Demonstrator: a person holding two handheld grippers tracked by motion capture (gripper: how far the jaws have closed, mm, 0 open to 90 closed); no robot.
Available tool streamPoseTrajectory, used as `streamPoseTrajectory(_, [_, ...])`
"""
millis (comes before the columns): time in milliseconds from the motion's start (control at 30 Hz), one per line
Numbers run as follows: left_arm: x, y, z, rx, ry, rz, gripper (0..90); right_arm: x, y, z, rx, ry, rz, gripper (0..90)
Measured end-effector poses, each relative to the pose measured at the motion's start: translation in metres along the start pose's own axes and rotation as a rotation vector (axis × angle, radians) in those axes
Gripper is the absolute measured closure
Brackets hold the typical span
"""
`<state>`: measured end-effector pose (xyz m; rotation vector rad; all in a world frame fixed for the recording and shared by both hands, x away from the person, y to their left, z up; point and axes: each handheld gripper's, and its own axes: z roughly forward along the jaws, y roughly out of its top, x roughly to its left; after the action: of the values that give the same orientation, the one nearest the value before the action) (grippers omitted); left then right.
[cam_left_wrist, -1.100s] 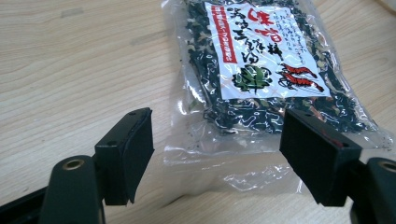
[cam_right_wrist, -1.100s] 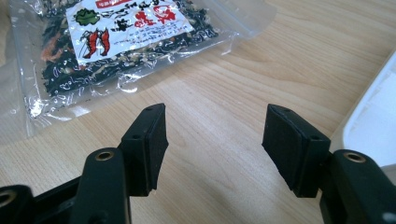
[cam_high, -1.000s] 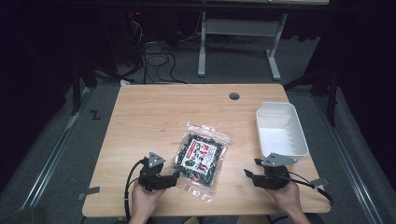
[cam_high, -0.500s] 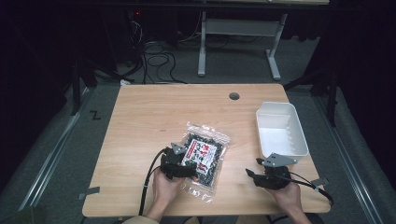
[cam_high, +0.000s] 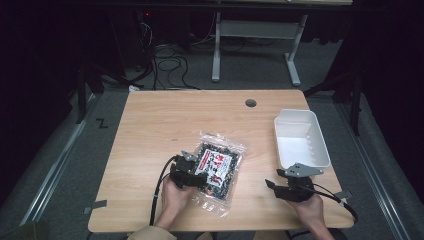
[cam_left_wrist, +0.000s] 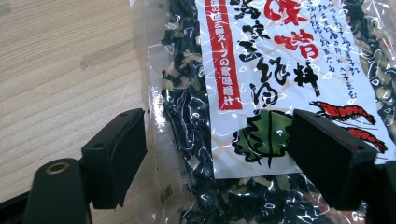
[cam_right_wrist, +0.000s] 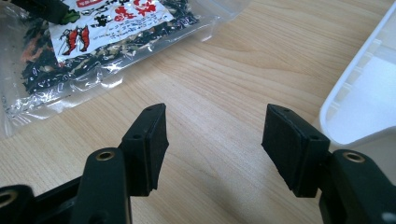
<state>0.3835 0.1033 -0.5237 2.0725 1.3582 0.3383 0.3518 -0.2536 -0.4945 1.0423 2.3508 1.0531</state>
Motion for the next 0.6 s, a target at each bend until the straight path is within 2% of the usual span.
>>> streamPoseTrajectory(67, [0.001,0.000,0.000,0.003,-0.007,0.008,22.6,0.000,0.000,-0.001,-0.001,0.005,0.002,40.6])
streamPoseTrajectory(200, [0.005,0.001,0.000,0.005,-0.026,0.051,24.1,0.000,0.000,-0.004,0.009,0.016,-0.003,40.1])
streamPoseTrajectory(233, [0.006,0.000,-0.001,0.011,-0.042,0.054,24.5,-0.001,0.001,-0.007,0.005,0.020,0.006,40.1])
streamPoseTrajectory(300, [0.006,0.000,-0.001,0.011,-0.046,0.059,24.6,-0.002,0.001,-0.009,0.002,0.018,0.001,40.1])
streamPoseTrajectory(333, [0.006,0.000,-0.001,0.012,-0.050,0.068,24.9,-0.002,0.000,-0.016,0.007,0.008,0.004,40.1])
streamPoseTrajectory(467, [0.007,0.000,-0.001,0.014,-0.058,0.076,25.1,0.000,-0.001,-0.024,0.003,0.018,0.012,40.1])
streamPoseTrajectory(500, [0.007,0.000,-0.001,0.014,-0.061,0.078,25.2,0.003,-0.002,-0.027,0.010,0.003,-0.012,40.4])
streamPoseTrajectory(600, [0.007,-0.001,-0.002,0.018,-0.066,0.087,25.3,0.002,-0.003,-0.029,0.020,0.004,-0.010,40.2])
